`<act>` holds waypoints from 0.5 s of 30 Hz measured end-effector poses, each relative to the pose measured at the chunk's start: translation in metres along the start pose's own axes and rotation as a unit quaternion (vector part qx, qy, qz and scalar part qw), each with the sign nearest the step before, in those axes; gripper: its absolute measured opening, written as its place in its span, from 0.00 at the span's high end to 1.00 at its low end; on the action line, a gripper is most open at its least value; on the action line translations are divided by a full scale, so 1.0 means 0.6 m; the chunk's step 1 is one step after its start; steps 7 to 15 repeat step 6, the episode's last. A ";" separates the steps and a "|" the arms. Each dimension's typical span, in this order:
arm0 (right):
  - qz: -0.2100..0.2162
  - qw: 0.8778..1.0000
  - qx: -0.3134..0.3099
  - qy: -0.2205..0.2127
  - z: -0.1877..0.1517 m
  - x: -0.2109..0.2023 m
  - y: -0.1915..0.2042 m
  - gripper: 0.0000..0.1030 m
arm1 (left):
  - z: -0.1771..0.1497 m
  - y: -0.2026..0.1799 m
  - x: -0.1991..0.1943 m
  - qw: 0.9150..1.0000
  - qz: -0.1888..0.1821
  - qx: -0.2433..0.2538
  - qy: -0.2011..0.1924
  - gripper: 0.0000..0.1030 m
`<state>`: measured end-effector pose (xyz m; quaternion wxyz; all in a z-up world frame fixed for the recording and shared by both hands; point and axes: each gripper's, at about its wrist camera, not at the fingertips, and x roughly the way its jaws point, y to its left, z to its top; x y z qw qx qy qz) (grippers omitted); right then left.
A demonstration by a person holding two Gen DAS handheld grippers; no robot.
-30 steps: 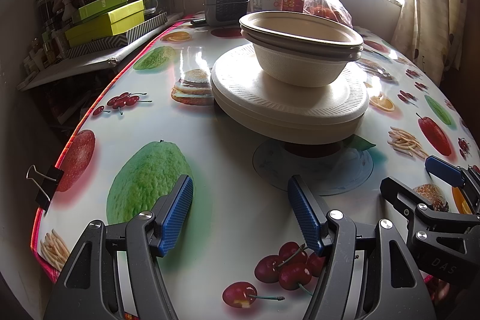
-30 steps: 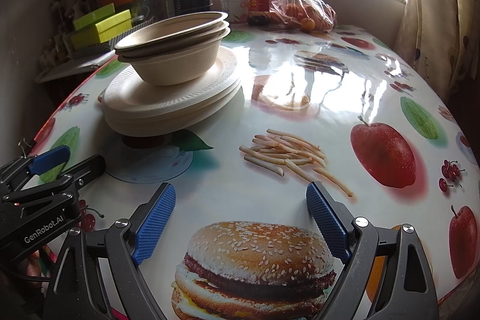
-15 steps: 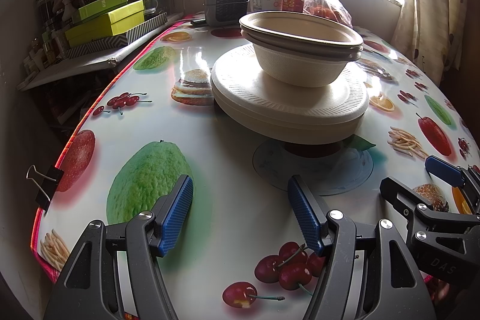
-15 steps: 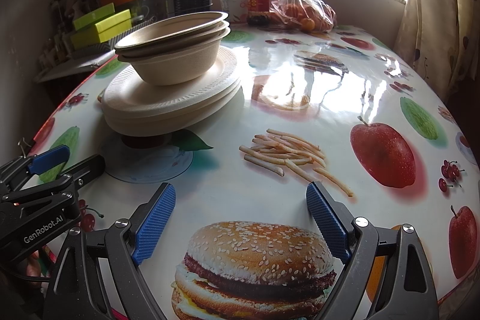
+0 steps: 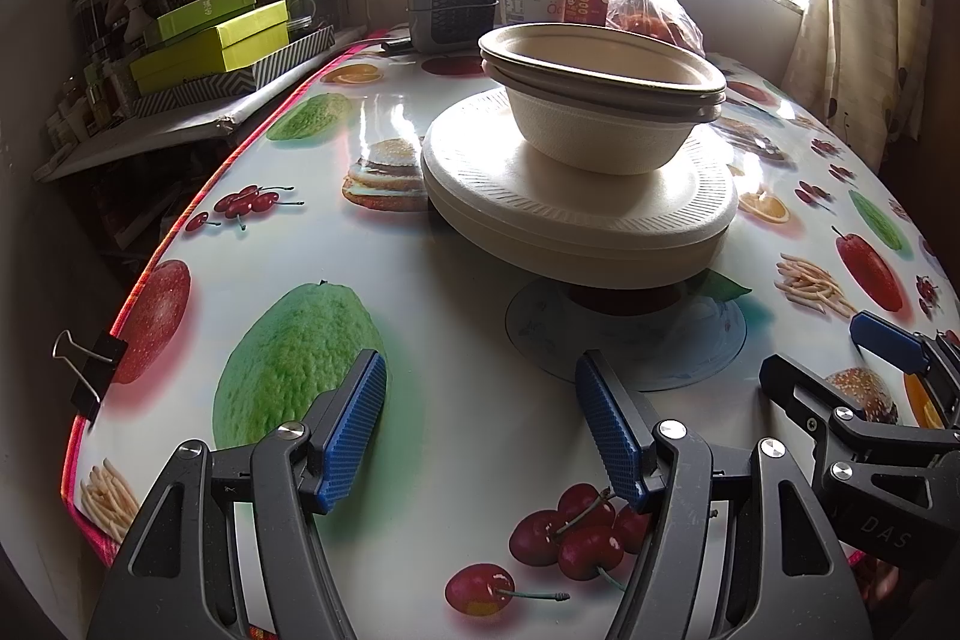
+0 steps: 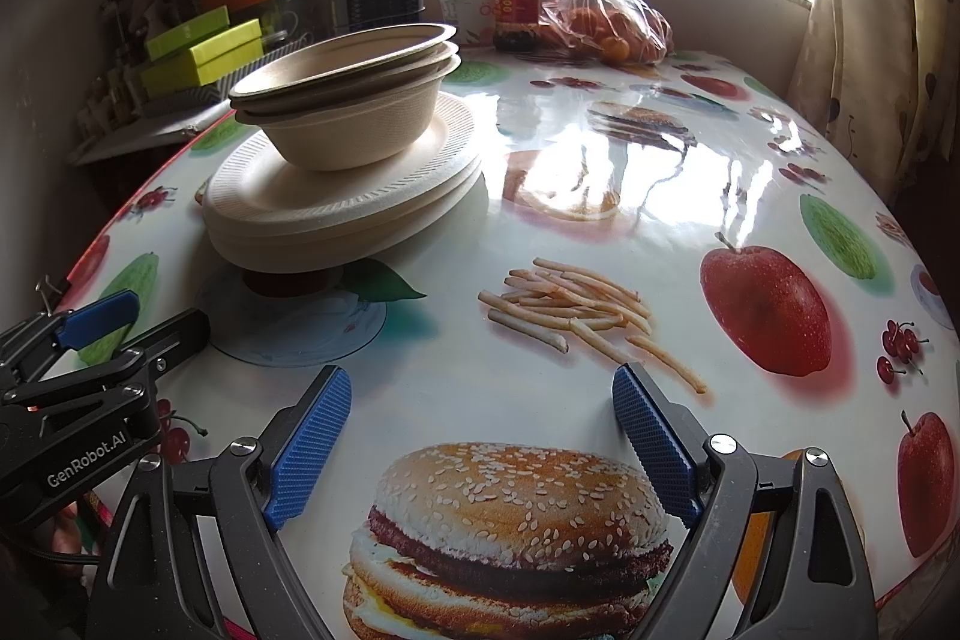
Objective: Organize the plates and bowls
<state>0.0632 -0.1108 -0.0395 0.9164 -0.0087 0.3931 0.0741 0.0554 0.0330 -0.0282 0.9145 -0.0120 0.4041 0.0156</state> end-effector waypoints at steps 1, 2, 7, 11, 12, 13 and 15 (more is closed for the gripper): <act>0.000 1.000 0.000 0.000 0.000 0.000 0.000 0.13 | 0.001 0.000 0.000 1.000 0.000 0.000 0.000 0.36; 0.000 1.000 0.000 0.000 0.000 0.000 0.002 0.13 | 0.001 0.000 0.000 1.000 0.000 0.000 0.000 0.36; 0.000 1.000 0.000 0.000 0.000 0.000 0.003 0.13 | 0.001 0.000 0.000 1.000 0.000 0.000 0.000 0.36; 0.000 1.000 0.000 0.000 0.000 0.000 0.003 0.13 | 0.001 0.000 0.000 1.000 0.000 0.000 0.000 0.36; 0.000 1.000 0.000 0.000 0.000 0.000 0.003 0.13 | 0.001 0.000 0.000 1.000 0.000 0.000 0.000 0.36; 0.000 1.000 0.000 0.000 0.000 0.000 0.003 0.13 | 0.001 0.000 0.000 1.000 0.000 0.000 0.000 0.36; 0.000 1.000 0.000 0.000 0.000 0.000 0.003 0.13 | 0.001 0.000 0.000 1.000 0.000 0.000 0.000 0.36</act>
